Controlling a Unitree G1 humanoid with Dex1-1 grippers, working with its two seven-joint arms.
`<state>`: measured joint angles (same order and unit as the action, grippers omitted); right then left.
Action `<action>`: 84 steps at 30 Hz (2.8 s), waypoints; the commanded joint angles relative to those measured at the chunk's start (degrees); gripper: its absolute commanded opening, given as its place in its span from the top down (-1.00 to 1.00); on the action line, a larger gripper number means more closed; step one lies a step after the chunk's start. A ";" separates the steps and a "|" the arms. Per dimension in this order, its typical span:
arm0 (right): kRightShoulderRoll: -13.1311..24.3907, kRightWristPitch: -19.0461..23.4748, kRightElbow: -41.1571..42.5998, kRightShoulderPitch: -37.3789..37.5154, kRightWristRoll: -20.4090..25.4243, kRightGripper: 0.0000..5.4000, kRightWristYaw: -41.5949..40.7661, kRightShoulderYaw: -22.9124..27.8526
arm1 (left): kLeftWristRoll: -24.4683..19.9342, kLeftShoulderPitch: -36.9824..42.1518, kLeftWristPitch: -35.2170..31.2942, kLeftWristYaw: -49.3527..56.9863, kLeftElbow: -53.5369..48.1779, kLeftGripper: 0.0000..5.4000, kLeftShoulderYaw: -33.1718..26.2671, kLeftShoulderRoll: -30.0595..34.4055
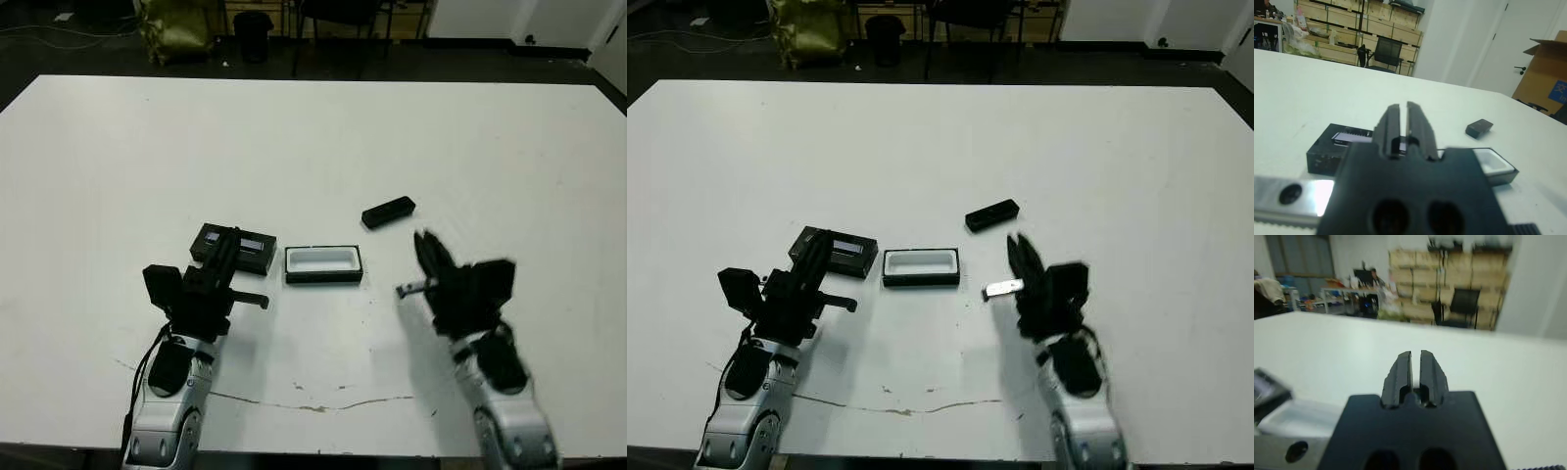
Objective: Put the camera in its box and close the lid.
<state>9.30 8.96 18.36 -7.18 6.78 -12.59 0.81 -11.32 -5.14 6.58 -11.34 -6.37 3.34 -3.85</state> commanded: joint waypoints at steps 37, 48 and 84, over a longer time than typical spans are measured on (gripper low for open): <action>5.47 -7.13 -94.44 -66.19 -32.13 1.00 -10.03 -19.66 | 0.26 -0.82 0.64 -0.35 1.84 0.99 -0.05 0.48; 3.39 -7.08 -94.55 -62.06 -33.32 1.00 -10.29 -20.59 | 0.30 -1.15 0.06 -0.07 1.50 0.99 0.19 0.17; 2.23 -9.02 -94.82 -57.48 -35.72 1.00 -13.33 -23.30 | 0.39 -1.62 0.74 -0.07 2.06 0.99 0.82 -0.28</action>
<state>12.14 -0.03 -75.54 -65.88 -28.30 -25.55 -21.80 -10.85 -5.89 7.64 -11.26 -5.34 4.17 -4.48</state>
